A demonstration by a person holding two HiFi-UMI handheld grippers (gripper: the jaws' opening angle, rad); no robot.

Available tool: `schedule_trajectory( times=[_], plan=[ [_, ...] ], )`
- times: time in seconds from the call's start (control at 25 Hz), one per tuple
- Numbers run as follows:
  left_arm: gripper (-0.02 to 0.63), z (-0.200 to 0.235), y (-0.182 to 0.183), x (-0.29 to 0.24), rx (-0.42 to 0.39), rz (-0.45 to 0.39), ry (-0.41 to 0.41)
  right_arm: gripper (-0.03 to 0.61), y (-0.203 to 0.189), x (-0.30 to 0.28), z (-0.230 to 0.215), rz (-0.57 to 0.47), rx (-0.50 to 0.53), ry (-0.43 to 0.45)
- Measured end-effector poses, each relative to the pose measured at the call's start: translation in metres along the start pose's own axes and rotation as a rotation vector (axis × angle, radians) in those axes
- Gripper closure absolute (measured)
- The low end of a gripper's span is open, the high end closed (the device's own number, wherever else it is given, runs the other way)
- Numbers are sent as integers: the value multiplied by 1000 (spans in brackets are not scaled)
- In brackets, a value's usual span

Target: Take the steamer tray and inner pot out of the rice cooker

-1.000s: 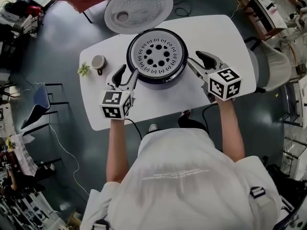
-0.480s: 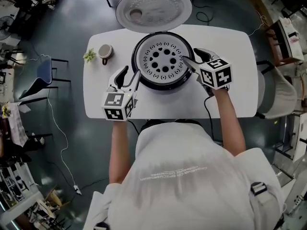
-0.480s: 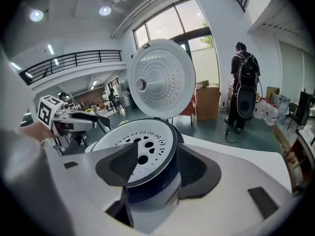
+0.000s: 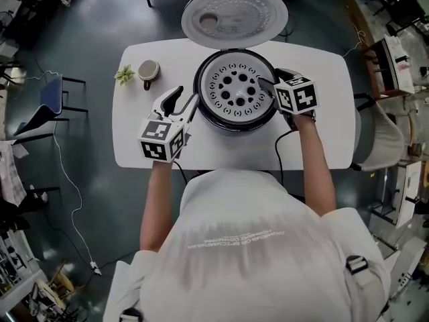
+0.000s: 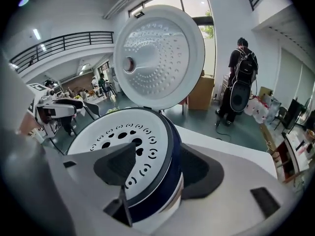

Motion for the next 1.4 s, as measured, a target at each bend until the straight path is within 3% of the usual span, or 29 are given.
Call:
schedule_trajectory(
  times=[0.08, 0.16, 0.24, 0.4, 0.68, 0.92, 1.12, 1.4],
  plan=[
    [418, 6, 3, 1, 1, -10, -12, 285, 1, -6, 0, 2, -22, -21],
    [421, 12, 3, 3, 29, -33, -25, 336, 1, -8, -1, 0, -23, -56],
    [429, 19, 2, 3, 71, -58, -40, 344, 0, -8, -3, 6, -9, -74],
    [435, 27, 2, 1, 106, -79, -59, 270, 1, -7, -3, 24, 21, -109],
    [446, 30, 3, 2, 163, -105, -112, 247, -13, -15, -5, 72, 41, -151],
    [449, 28, 0, 6, 96, -65, -93, 265, -21, -16, -7, 71, -48, -156],
    [449, 30, 0, 7, 66, -57, -99, 265, -16, -19, -2, 81, 98, -159],
    [449, 29, 6, 11, 39, -66, -98, 264, -12, -13, -1, 101, 170, -195]
  ],
)
Point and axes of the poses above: the fingertips, and each gripper's own axes: x backward along the fingers, z to its left, y out of its top, the point moved 9 cm from there along x, backward along the fingers, and after that the axes turned 8 degrees about -y, right-handed, at the moved point
